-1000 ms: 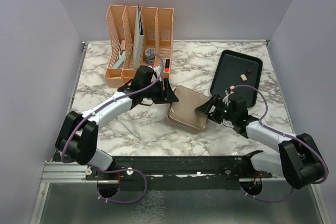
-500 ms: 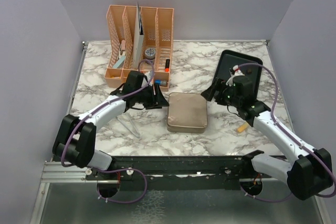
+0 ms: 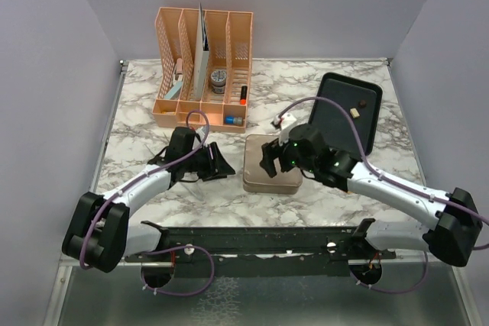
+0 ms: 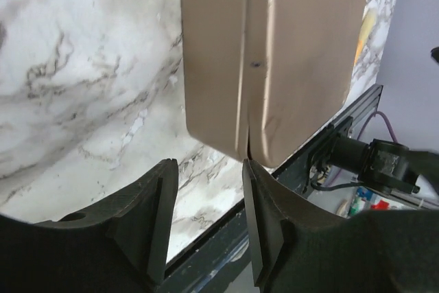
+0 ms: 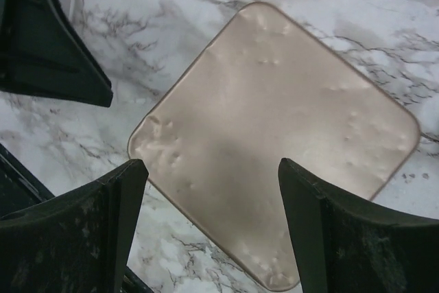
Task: Pack the chocolate
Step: Close the box lid on the packing box.
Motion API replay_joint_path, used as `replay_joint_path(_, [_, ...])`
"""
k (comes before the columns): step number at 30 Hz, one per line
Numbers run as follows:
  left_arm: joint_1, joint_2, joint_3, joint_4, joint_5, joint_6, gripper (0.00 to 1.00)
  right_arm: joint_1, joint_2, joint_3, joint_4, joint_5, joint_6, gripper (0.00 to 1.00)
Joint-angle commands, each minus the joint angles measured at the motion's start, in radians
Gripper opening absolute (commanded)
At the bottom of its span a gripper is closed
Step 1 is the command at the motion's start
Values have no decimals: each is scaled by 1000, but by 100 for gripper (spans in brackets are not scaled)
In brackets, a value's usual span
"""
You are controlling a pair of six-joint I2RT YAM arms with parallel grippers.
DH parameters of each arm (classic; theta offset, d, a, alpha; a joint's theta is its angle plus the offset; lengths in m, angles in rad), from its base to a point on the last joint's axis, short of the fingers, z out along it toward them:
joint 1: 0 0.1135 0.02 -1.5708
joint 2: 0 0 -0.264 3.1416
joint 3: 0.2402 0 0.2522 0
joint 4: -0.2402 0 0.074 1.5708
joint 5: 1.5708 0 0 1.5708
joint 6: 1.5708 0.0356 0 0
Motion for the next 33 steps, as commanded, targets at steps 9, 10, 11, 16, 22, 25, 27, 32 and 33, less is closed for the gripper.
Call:
replay_joint_path(9, [-21,15,-155,309,118,-170,48,276,194,59,61,302,-272,82])
replay_joint_path(10, [-22,27,-159,332,125,-180,48,294,209,63,67,320,-276,82])
replay_joint_path(11, [-22,41,-159,342,127,-182,48,308,223,67,76,330,-283,82])
replay_joint_path(16, [-31,112,-153,363,117,-176,47,368,271,69,108,381,-352,81])
replay_joint_path(22, [-47,144,-130,357,106,-165,47,405,244,-32,240,375,-525,78])
replay_joint_path(25, [-55,140,-122,334,87,-152,47,430,224,-96,315,382,-628,77])
replay_joint_path(27, [-58,137,-120,328,80,-148,47,438,230,-108,324,384,-658,77])
replay_joint_path(32, [-64,145,-120,329,69,-144,47,447,256,-128,382,419,-696,75])
replay_joint_path(33, [-65,147,-120,328,67,-142,47,450,262,-130,396,433,-703,73])
